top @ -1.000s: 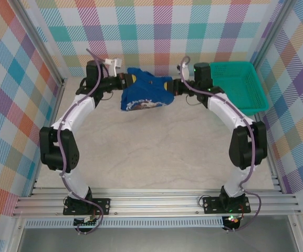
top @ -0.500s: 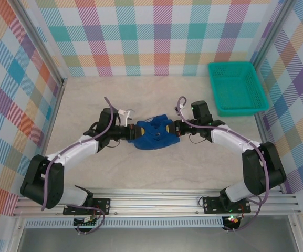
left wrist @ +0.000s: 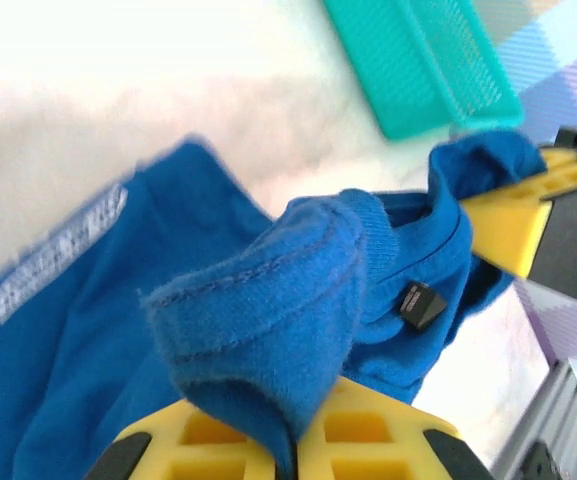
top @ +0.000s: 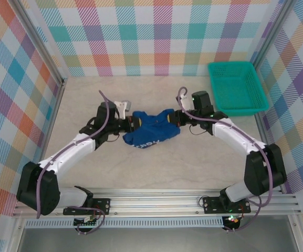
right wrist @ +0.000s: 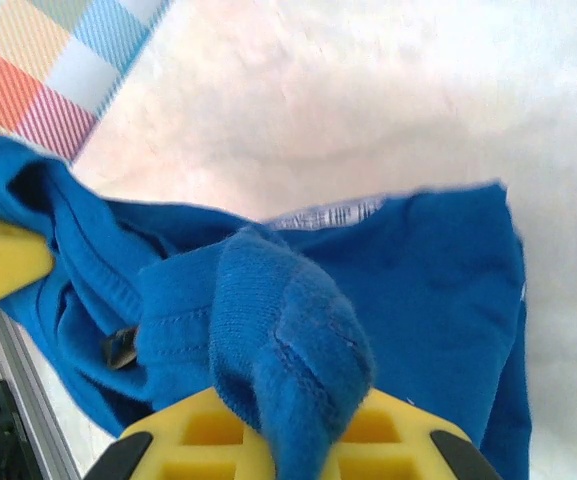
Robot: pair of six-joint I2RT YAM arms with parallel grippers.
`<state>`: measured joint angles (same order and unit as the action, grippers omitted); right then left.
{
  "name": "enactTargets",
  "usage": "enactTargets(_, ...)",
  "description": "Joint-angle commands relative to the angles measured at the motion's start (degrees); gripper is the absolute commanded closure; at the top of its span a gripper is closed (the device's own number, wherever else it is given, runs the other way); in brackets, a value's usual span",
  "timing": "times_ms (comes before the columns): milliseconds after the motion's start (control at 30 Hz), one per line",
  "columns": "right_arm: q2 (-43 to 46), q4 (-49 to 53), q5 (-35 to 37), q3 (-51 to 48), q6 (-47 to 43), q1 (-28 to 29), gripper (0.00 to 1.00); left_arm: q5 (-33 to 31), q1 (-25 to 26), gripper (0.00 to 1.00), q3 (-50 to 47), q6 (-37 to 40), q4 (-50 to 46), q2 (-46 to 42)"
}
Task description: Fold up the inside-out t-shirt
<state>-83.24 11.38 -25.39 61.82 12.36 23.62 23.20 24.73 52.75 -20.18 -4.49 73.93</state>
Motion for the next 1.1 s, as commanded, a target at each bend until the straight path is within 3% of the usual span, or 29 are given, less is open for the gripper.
enactTargets(0, 7.5, 0.7, 2.1, 5.1, -1.7, -0.2, 0.95, -5.1, -1.4, 0.94, 7.3, 7.8, -3.5, -4.9)
enactTargets(167, 13.0, 2.1, 1.1, 7.8, -2.7, 0.2, 0.95, -2.3, -4.1, 0.99, 7.3, 7.0, 3.2, -9.5)
enactTargets(367, 18.5, 7.1, 1.6, 6.3, -3.9, 2.6, 0.95, 6.0, -4.0, 0.99, 7.4, 4.7, 1.8, -10.5)
enactTargets(567, 23.6, 7.2, 2.5, 0.6, -1.0, 3.7, 0.95, 6.5, -3.9, 1.00, 1.6, 4.0, 5.0, -12.6)
enactTargets(733, 20.9, 6.5, 3.9, 1.0, -0.7, 4.1, 0.95, 5.7, -4.0, 0.96, 3.1, 3.3, 5.0, -7.0)
enactTargets(900, 17.0, 8.7, 10.8, 4.6, -1.7, 4.1, 0.96, 6.2, -4.1, 0.97, 5.0, 4.0, 8.4, -1.8)
enactTargets(1067, 10.0, 9.2, 22.5, 10.6, -3.0, 4.1, 0.96, 6.6, -5.2, 1.00, 10.9, 4.7, 10.6, 5.5)
